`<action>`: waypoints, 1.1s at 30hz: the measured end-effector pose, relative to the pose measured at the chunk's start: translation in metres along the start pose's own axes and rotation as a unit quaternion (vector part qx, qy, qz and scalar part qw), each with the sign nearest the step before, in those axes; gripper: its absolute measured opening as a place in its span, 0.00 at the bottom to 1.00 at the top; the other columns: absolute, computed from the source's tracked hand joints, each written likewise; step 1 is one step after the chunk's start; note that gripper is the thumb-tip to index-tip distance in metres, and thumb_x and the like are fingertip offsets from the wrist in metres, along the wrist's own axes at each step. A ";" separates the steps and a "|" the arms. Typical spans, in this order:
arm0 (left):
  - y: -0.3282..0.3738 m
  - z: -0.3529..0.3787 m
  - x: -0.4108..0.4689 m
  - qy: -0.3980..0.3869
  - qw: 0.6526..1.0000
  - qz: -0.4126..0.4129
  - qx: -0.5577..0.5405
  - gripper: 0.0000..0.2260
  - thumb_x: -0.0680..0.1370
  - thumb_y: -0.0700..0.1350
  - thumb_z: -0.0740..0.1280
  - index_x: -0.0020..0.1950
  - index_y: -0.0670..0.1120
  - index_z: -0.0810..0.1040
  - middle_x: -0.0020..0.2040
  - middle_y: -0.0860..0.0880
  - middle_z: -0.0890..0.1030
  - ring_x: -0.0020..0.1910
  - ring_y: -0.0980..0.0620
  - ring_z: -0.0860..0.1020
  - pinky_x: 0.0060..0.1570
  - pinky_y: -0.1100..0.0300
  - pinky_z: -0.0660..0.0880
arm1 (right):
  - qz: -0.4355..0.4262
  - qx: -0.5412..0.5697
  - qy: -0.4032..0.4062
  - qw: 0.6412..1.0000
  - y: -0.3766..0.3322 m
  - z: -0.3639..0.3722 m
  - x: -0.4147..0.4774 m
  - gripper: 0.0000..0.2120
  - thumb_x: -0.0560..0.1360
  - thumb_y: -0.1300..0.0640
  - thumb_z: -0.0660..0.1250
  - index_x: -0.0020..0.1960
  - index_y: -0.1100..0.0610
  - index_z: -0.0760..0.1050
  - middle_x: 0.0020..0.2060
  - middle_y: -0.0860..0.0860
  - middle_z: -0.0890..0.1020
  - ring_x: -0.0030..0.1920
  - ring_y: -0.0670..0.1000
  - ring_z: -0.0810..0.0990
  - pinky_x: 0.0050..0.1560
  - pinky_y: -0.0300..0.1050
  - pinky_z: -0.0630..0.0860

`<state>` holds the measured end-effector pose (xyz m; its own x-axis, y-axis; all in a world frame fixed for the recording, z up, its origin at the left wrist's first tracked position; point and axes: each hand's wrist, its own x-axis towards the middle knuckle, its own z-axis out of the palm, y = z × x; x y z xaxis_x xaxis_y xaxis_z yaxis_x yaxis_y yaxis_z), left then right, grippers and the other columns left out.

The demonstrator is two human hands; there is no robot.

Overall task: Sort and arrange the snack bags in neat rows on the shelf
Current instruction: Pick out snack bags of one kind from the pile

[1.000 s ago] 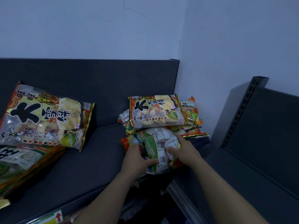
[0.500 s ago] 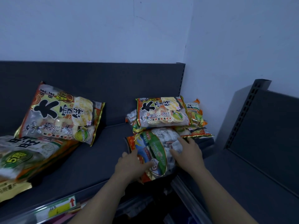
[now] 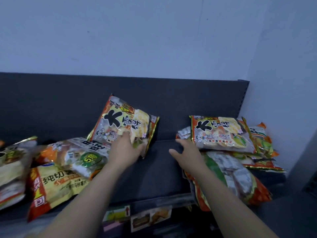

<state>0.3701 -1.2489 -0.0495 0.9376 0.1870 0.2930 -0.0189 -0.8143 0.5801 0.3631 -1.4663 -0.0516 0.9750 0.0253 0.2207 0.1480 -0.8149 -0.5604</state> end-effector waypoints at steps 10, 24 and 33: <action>-0.086 -0.050 0.099 -0.012 0.993 -0.113 0.014 0.37 0.73 0.61 0.69 0.70 0.38 0.62 0.66 0.38 0.71 0.64 0.37 0.71 0.59 0.46 0.73 | 0.112 0.170 -0.078 0.976 -0.064 0.072 0.084 0.23 0.78 0.52 0.66 0.69 0.60 0.66 0.61 0.52 0.75 0.58 0.52 0.73 0.52 0.40 0.66; -0.078 -0.032 0.110 -0.178 0.979 0.001 -0.095 0.14 0.82 0.50 0.59 0.48 0.42 0.76 0.39 0.47 0.77 0.35 0.51 0.74 0.35 0.58 0.69 | 0.216 0.219 -0.009 0.952 -0.042 0.082 0.111 0.34 0.75 0.45 0.69 0.74 0.59 0.61 0.62 0.53 0.74 0.64 0.57 0.73 0.57 0.45 0.70; -0.090 -0.040 0.106 -0.210 0.974 0.022 0.086 0.28 0.78 0.64 0.59 0.72 0.50 0.67 0.69 0.47 0.74 0.66 0.44 0.72 0.63 0.51 0.71 | 0.133 0.069 -0.005 0.989 -0.057 0.053 0.080 0.26 0.77 0.48 0.67 0.71 0.59 0.68 0.65 0.55 0.74 0.55 0.52 0.75 0.53 0.46 0.74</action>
<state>0.4576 -1.1333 -0.0399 0.9971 -0.0632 -0.0430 -0.0388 -0.9028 0.4282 0.4419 -1.3868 -0.0442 0.9839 -0.1736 0.0429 -0.0940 -0.7061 -0.7019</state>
